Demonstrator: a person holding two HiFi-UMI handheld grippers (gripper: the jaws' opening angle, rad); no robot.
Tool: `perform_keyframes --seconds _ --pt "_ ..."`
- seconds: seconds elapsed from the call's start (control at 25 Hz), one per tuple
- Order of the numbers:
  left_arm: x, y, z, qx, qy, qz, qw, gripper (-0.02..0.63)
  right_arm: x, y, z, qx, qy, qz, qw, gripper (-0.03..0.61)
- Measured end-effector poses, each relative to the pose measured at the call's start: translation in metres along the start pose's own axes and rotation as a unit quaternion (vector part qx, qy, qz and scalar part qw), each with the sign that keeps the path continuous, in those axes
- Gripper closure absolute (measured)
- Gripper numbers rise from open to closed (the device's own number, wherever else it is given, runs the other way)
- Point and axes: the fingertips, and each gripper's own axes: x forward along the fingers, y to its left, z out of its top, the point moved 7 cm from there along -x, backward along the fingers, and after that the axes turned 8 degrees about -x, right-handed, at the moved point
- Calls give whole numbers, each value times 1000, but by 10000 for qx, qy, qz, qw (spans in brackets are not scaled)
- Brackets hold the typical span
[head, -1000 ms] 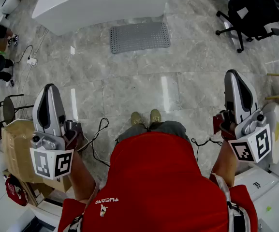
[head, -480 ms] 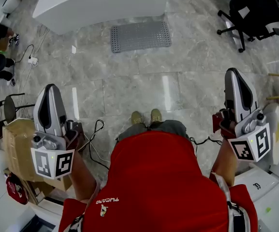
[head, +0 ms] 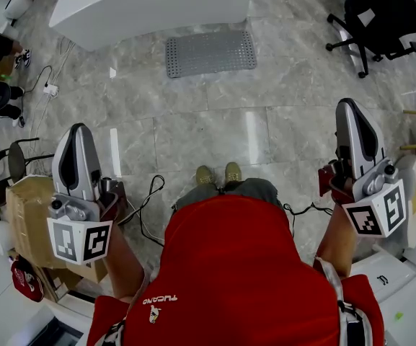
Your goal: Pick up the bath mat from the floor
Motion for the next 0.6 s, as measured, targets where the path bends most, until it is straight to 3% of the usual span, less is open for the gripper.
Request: perform_keyframes --seconds 0.6 --pt "42 -29 -10 193 104 56 9997 609 3 -52 -23 -86 140 139 9998 577"
